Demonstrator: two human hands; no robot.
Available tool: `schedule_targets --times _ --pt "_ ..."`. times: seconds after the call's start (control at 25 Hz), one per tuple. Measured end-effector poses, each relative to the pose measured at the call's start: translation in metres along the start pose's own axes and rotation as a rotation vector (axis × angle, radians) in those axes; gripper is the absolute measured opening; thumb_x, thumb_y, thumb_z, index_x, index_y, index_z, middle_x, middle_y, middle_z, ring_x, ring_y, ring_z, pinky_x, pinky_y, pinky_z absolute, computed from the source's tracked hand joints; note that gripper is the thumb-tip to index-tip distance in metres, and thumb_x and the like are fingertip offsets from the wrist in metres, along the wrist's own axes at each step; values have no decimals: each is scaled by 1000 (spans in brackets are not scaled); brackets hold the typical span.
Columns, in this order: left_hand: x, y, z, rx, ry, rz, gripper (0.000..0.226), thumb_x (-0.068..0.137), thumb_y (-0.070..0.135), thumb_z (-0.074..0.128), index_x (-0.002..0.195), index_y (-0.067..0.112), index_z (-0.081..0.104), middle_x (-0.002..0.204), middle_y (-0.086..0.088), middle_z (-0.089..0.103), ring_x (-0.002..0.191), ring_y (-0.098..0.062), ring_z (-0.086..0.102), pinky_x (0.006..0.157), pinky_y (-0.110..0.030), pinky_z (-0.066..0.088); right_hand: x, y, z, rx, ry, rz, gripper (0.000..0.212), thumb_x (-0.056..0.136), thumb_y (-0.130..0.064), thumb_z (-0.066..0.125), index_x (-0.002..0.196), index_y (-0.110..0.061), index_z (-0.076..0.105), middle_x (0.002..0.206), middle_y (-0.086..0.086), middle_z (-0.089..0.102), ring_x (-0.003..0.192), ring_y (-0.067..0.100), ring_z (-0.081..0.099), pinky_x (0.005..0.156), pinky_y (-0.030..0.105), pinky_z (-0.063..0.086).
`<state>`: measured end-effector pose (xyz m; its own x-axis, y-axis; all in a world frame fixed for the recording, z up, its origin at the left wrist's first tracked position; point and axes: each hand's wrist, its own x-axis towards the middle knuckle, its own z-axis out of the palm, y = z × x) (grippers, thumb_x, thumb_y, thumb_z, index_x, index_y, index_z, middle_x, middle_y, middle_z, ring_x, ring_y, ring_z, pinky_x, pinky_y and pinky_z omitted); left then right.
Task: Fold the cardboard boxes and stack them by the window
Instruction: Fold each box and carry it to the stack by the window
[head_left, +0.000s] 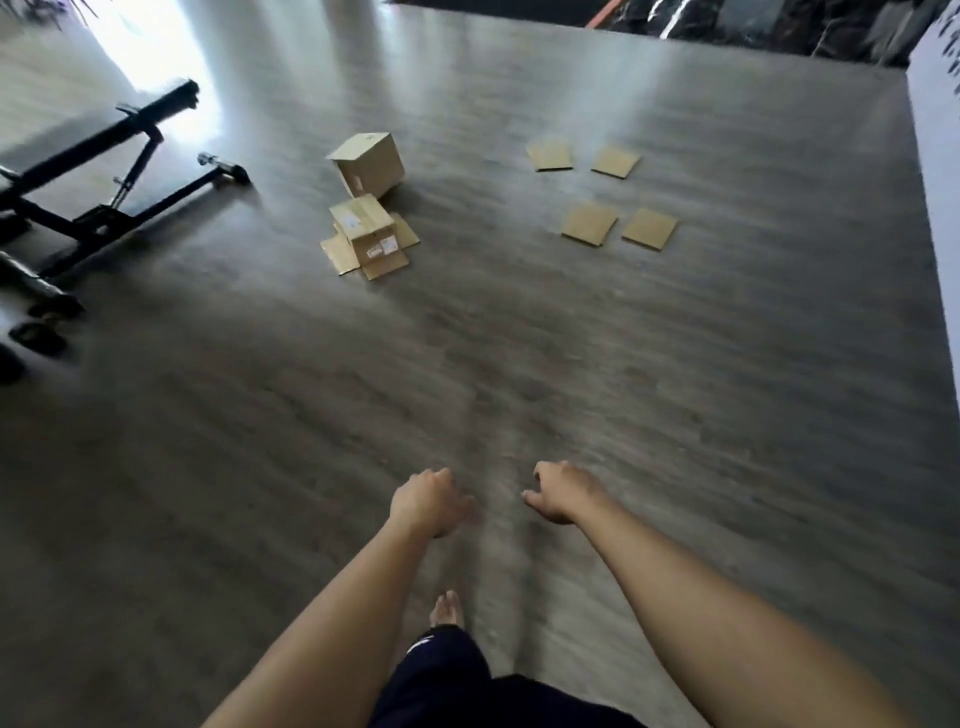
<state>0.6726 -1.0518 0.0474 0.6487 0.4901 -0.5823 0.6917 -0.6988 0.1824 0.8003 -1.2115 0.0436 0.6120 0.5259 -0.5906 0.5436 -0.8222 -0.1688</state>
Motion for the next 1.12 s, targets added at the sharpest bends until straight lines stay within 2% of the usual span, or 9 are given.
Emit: schedule_targets --times 0.24,0.52,0.68,0.88,1.12 --pt "142 29 -70 21 -32 22 55 90 51 55 134 18 55 134 -8 57 126 -28 53 103 -39 45 144 3 -94 14 15 2 50 93 -52 55 129 -18 58 132 13 61 120 34 59 94 38 48" --pt "323 85 -210 -28 -3 74 53 92 51 52 132 17 56 133 -7 60 123 -28 55 101 -38 47 294 7 -244 10 79 56 53 95 -52 52 133 -15 54 134 16 59 120 34 58 95 39 49" --pt "408 121 -268 -28 -13 89 54 93 49 52 136 16 54 138 -7 56 127 -27 53 101 -36 46 376 11 -295 16 21 81 53 95 -50 53 134 -14 54 135 16 58 122 35 57 99 41 49" --pt "520 156 -328 5 -20 69 52 90 48 54 132 18 57 135 -6 59 124 -27 55 101 -36 47 493 23 -364 8 10 30 52 94 -52 53 132 -16 56 134 15 59 122 35 57 97 40 50" --pt "648 194 -425 -70 52 4 58 91 56 53 135 17 56 137 -7 57 126 -28 54 103 -38 46 640 31 -489 -63 -12 -40 51 94 -52 54 129 -15 57 132 15 60 118 35 58 92 38 48"
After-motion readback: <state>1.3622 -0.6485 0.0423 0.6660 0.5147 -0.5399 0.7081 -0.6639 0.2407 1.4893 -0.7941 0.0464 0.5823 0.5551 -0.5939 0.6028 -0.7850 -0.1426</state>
